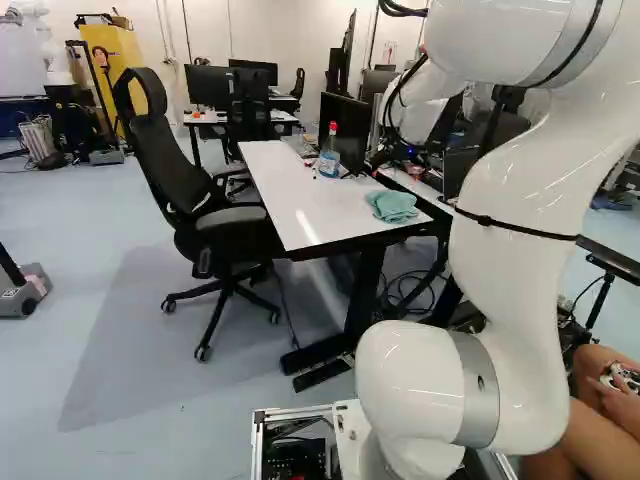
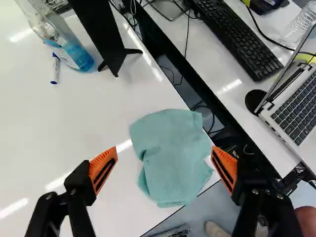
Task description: Clean the table with the green towel
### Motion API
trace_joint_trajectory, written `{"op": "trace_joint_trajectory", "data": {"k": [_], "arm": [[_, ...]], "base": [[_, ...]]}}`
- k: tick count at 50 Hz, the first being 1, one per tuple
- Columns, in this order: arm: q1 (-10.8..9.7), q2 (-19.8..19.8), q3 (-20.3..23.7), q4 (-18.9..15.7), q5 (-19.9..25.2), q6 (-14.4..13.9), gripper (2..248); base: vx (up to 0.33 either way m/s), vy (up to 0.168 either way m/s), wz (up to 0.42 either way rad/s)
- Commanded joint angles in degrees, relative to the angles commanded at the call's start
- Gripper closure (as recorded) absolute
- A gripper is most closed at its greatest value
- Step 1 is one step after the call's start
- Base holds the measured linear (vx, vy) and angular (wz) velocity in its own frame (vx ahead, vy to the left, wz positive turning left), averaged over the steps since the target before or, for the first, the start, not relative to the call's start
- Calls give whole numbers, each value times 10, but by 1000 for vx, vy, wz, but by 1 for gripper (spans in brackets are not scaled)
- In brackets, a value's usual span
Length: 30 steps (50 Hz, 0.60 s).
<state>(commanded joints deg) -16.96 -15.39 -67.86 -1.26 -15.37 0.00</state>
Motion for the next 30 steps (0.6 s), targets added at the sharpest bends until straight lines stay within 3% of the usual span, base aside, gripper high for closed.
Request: {"op": "trace_joint_trajectory", "data": {"k": [30], "arm": [[35,65,131,3,136,0,3]], "base": [[0,0,0]]}}
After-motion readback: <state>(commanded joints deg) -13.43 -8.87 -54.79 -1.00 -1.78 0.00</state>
